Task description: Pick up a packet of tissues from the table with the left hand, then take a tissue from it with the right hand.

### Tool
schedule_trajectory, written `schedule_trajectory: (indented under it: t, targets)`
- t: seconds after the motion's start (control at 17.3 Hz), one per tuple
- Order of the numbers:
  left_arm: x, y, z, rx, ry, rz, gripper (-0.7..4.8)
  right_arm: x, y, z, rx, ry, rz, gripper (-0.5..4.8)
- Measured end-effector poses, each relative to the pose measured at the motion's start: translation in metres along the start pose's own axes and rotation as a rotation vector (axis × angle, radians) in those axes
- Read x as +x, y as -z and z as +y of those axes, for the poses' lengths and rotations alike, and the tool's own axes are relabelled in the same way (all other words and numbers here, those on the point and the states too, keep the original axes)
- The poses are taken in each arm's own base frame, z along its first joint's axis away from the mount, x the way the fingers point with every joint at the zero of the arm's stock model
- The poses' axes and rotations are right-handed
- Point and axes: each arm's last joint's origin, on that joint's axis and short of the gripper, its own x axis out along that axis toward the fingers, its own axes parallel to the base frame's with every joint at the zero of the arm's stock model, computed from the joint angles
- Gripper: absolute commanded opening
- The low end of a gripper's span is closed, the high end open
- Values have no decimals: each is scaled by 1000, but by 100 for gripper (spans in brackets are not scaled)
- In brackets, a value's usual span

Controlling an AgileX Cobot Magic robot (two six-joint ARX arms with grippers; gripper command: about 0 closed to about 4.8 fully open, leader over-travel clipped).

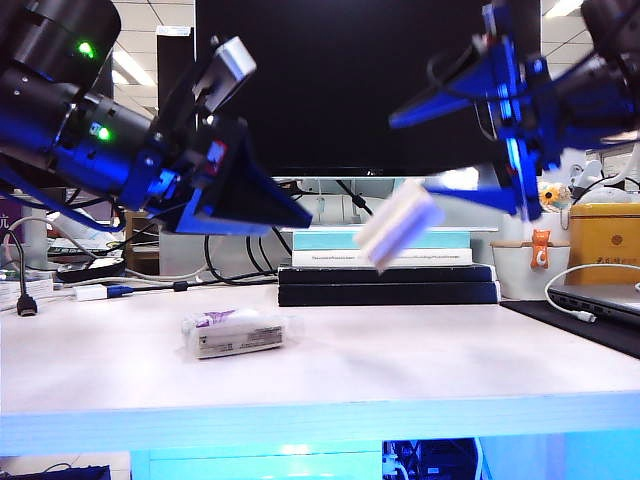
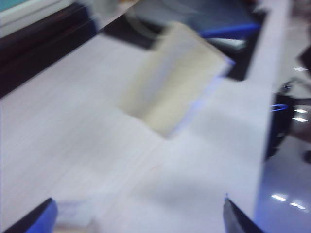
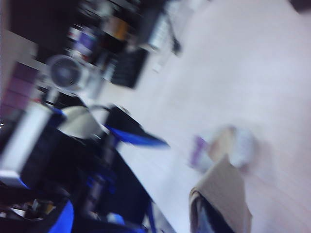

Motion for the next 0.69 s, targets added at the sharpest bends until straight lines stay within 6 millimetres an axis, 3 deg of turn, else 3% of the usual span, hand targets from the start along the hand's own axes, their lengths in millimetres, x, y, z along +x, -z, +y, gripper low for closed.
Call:
schedule_trajectory:
  t: [0.12,0.17,0.23,0.29,0.35,0.46,0.69]
  targets:
    - [0,-2,-1,5,29,-22,479,0,-3,3,17,-22,-15,302]
    - [0,-3,-1,0,32,-31,479,0,-4,4,13,-33,-19,155]
    - [0,-4,0,-11,32,-37,479,0,-6,5,-28,-25,-45,116]
    - [0,-4,0,-14,31,-37,479,0,-6,4,-55,9,-68,190]
    - [0,-4,0,-19,31,-37,479,1,1,-7,-89,211,-103,269]
    - [0,-4,0,-22,22,-35,479,1,14,-18,-30,328,-27,274]
    - [0,-3,1,-22,-12,-29,479,2,22,-20,-28,350,33,274]
